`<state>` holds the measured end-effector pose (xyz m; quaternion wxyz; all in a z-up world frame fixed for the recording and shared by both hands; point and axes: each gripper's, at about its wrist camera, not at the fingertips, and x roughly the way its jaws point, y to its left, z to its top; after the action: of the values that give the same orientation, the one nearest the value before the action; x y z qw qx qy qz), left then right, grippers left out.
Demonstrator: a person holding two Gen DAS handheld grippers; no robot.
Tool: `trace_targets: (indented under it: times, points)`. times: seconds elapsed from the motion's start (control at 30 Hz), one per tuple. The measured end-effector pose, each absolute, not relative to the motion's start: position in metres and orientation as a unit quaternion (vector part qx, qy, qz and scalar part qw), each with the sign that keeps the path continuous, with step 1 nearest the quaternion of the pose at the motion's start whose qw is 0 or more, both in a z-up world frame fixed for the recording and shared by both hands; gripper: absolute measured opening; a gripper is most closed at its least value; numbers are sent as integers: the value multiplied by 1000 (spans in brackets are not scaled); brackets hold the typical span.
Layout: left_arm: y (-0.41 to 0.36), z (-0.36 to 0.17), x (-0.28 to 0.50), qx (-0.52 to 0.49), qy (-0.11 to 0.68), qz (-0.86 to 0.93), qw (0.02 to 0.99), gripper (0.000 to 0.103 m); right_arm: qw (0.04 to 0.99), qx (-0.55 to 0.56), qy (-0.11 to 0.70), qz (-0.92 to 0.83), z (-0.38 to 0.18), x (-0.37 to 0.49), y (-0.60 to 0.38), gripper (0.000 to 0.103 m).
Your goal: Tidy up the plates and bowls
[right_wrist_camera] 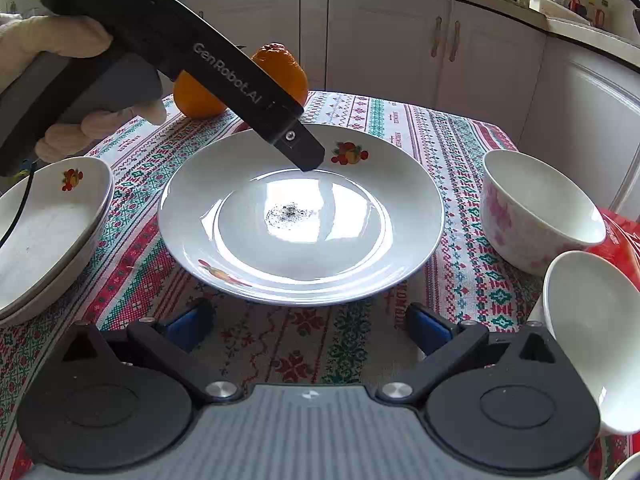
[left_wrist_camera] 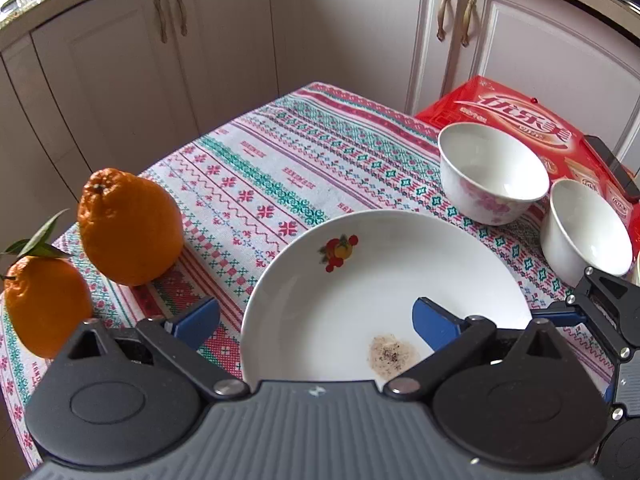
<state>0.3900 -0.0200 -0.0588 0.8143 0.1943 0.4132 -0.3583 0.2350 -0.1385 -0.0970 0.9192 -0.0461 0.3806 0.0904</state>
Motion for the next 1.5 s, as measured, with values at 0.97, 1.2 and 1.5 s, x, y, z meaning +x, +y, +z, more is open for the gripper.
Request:
trace_targets:
  times: [0.97, 1.2, 1.5]
  points:
    - [-39, -85, 428, 188, 494, -411, 743, 92, 928, -47, 357, 94, -100, 246, -137, 103]
    - [-38, -83, 426, 197, 492, -416, 739, 90, 930, -80, 347, 88, -97, 242, -128, 103]
    - [-41, -84, 428, 197, 487, -423, 739, 87, 930, -64, 352, 86, -97, 245, -133, 103]
